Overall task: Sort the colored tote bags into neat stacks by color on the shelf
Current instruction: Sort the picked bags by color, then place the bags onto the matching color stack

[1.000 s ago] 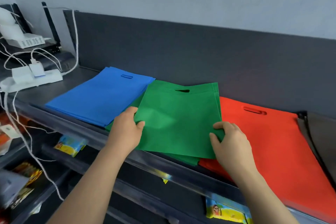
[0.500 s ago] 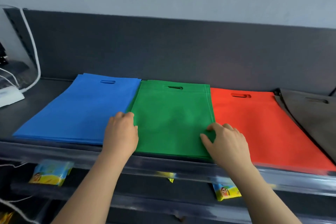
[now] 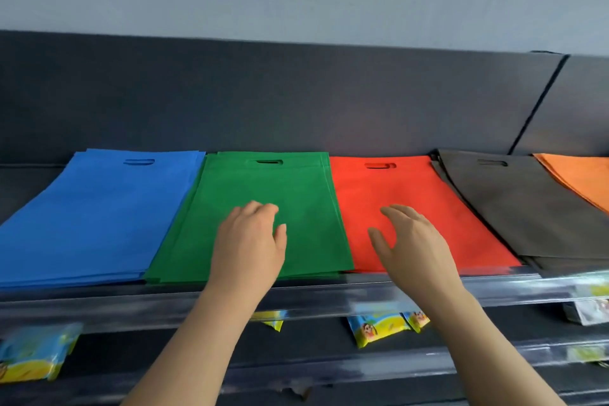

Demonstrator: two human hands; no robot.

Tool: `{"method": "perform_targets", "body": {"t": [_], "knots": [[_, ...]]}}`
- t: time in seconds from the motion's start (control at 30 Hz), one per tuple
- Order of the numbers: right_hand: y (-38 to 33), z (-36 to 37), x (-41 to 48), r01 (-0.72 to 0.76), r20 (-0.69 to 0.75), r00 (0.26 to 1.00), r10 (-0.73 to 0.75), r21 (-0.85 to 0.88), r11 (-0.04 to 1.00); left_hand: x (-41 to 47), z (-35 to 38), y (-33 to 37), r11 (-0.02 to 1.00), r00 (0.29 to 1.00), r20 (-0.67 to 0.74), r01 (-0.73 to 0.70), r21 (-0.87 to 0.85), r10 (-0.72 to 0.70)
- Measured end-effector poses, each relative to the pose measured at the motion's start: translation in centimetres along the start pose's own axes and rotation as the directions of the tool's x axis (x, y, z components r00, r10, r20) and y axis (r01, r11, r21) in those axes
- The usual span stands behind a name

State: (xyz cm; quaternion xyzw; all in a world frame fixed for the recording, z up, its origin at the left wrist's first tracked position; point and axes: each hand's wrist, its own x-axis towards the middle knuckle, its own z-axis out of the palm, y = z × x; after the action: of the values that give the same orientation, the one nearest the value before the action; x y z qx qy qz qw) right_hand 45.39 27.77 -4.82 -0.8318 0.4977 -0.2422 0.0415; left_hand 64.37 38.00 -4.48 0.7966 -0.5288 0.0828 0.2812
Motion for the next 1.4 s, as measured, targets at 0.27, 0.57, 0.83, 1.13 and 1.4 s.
{"method": "perform_targets", "body": {"t": [0.27,0.57,0.83,1.13,1.4], "knots": [[9.3,-4.7,-1.8,-0.095,-0.061,0.994,0.094,-0.006,0.995,-0.1,3.9,10.1,0.989,0.989,0.020,-0.144,-0.046,0.145],[24.5,-11.4,-3.5,-0.176,-0.064,0.983,0.171,-0.076,0.981,-0.6,10.2,25.2,0.975,0.978,0.054,-0.193,-0.108,0.200],[35.7,-14.8,-4.5,-0.280,-0.083,0.959,0.272,-0.101,0.955,-0.3,16.0,35.5,0.963,0.970,0.089,-0.208,-0.170,0.226],[44.5,-16.8,-1.7,-0.360,-0.118,0.930,0.347,-0.113,0.926,3.2,20.9,44.2,0.926,0.928,0.133,-0.319,-0.201,0.349],[52.1,-19.5,1.1,-0.440,-0.177,0.892,0.415,-0.135,0.888,7.2,25.2,52.8,0.871,0.873,0.151,-0.416,-0.262,0.463]]}}
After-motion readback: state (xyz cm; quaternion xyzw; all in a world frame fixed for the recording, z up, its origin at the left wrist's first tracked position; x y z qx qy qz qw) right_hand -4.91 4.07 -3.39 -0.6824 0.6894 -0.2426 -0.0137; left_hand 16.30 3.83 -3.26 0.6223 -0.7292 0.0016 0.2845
